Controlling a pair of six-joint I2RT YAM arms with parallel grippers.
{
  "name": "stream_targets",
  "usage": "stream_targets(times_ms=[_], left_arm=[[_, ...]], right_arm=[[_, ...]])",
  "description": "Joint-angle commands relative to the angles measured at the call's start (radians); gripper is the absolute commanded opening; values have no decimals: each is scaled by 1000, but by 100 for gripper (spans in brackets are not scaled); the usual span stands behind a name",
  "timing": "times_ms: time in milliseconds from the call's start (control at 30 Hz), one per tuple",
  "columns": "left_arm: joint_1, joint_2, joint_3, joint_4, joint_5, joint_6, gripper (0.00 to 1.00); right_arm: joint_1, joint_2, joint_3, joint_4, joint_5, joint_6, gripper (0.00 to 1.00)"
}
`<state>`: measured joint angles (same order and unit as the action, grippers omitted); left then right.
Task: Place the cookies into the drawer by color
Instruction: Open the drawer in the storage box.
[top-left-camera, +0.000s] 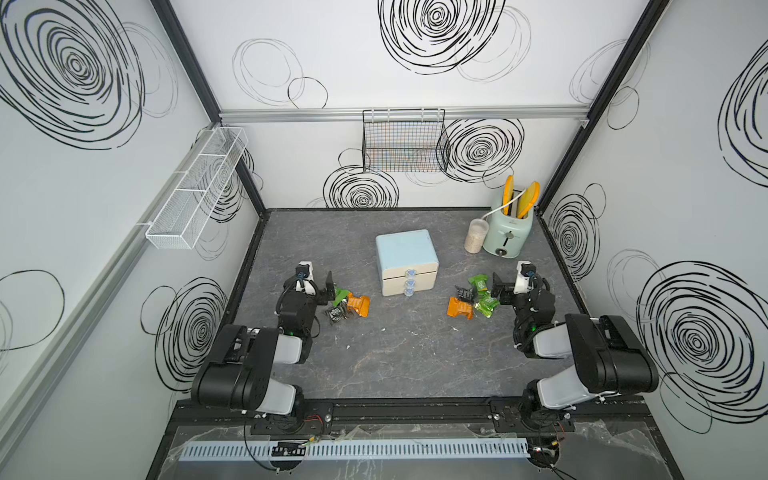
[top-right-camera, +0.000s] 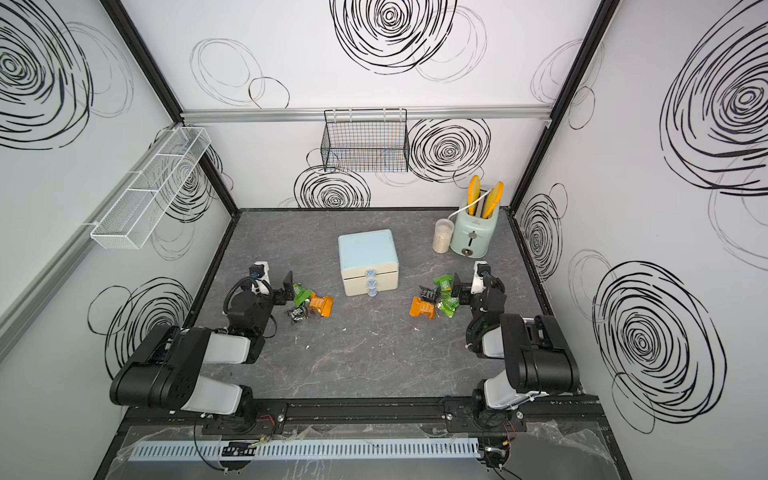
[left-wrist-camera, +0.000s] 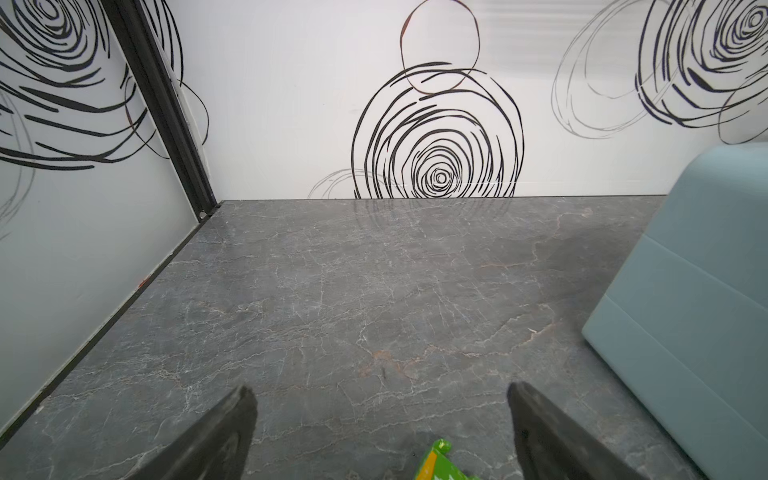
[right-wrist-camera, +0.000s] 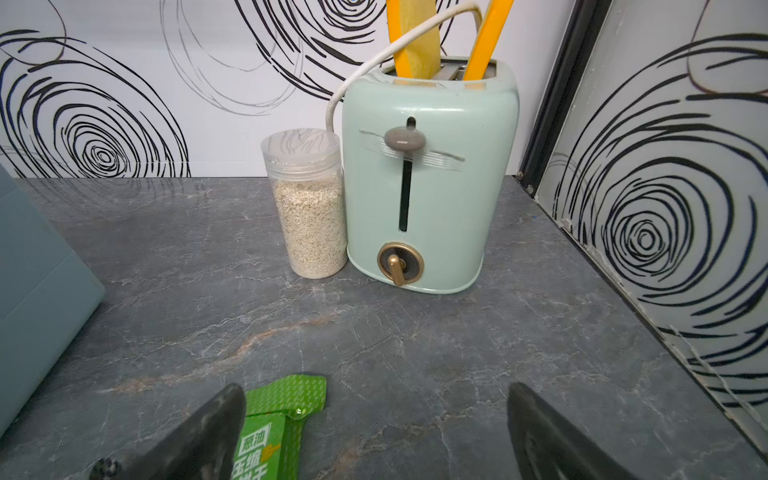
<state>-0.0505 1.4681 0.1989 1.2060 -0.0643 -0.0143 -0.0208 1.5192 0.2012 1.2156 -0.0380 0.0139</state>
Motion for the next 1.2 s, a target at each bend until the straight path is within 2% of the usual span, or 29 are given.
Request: stream_targets(times_ms=[0,600,700,767,900,1067,1167], left_arm=[[-3,-3,16,60,0,11,98],[-14,-16,3,73,4,24,98],[-61,-79,-17,63,-114,38,98],[-72,-143,-8,-15,-185,22,98],[-99,-290,60,-287,-280,-65,98],[-131,-437,173,-604,-274,-213,98],[-142,-498,250,-791,-217,-303,98]], right_arm=[[5,-4,14,26,6,-12,99],[9,-10,14,29,22,-9,99],[15,-62,45,-68,102,17,99],[15,-99,77,-154,119,26,99],[16,-176,149,-387,100,75,99],[45,-262,202,-549,69,114,99],[59,-285,272,-708,29,161,99]])
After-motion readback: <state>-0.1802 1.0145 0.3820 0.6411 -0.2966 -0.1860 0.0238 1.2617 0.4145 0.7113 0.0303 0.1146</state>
